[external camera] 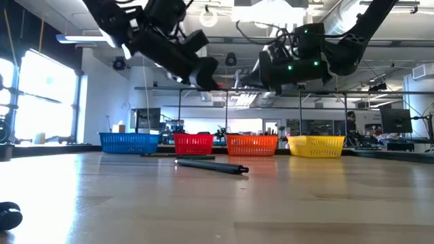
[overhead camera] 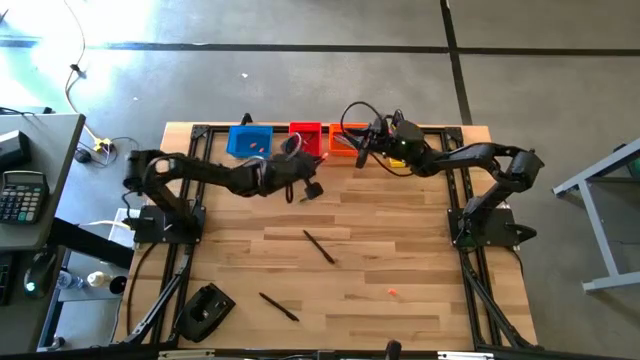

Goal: Sort crayons/erasers/pens/pencils in bins
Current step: Put the orange eraser into the blue bin

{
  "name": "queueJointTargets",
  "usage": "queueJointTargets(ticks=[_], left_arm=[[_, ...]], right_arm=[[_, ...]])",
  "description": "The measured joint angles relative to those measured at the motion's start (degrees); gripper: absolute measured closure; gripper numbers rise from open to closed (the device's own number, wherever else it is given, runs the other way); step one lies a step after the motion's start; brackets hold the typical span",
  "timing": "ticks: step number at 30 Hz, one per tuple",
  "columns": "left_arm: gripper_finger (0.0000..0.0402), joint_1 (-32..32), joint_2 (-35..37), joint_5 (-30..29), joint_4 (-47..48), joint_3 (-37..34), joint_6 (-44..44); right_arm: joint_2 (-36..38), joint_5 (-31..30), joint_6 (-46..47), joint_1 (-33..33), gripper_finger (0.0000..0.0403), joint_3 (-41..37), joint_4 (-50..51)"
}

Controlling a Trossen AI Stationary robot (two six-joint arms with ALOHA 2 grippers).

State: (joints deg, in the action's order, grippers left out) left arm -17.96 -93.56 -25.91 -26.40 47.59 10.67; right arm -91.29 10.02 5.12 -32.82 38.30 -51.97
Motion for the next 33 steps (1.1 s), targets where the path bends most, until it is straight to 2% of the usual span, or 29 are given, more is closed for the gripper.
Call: queueJointTargets(ticks=[5, 12, 14, 16, 19, 25, 33], left_arm=[[0.0401, -3.3, 6.7, 0.0, 14.1, 0.0, -6.4], [0.0401, -10.5, 15.1, 0.1, 36.1, 0.0, -16.5], [0.0401, -14.1, 16.3, 2.6, 40.9, 0.0, -20.1], [0.0401, -18.6, 16.4, 7.5, 45.3, 0.0, -21.8], [0.0401, -24.4, 15.3, 12.6, 48.3, 0.0, -22.1], [0.0401, -33.0, 11.8, 16.4, 50.6, 0.0, -20.3], [0.0391, -37.8, 6.8, 19.7, 49.6, 0.0, -18.6]], right_arm=[[0.0, 0.0, -4.0, 0.0, 0.0394, 0.0, 5.4], [0.0, 0.0, -4.3, 0.9, 0.0391, 0.0, 11.5], [0.0, 0.1, -3.9, 1.2, 0.0399, 0.0, 12.8], [0.0, 0.1, -3.6, 1.6, 0.04, 0.0, 13.2], [0.0, 0.0, -3.9, 2.4, 0.0399, 0.0, 12.5], [0.0, 0.0, -5.5, 2.9, 0.0402, 0.0, 10.6], [0.0, 0.0, -5.6, 2.9, 0.0402, 0.0, 9.6]])
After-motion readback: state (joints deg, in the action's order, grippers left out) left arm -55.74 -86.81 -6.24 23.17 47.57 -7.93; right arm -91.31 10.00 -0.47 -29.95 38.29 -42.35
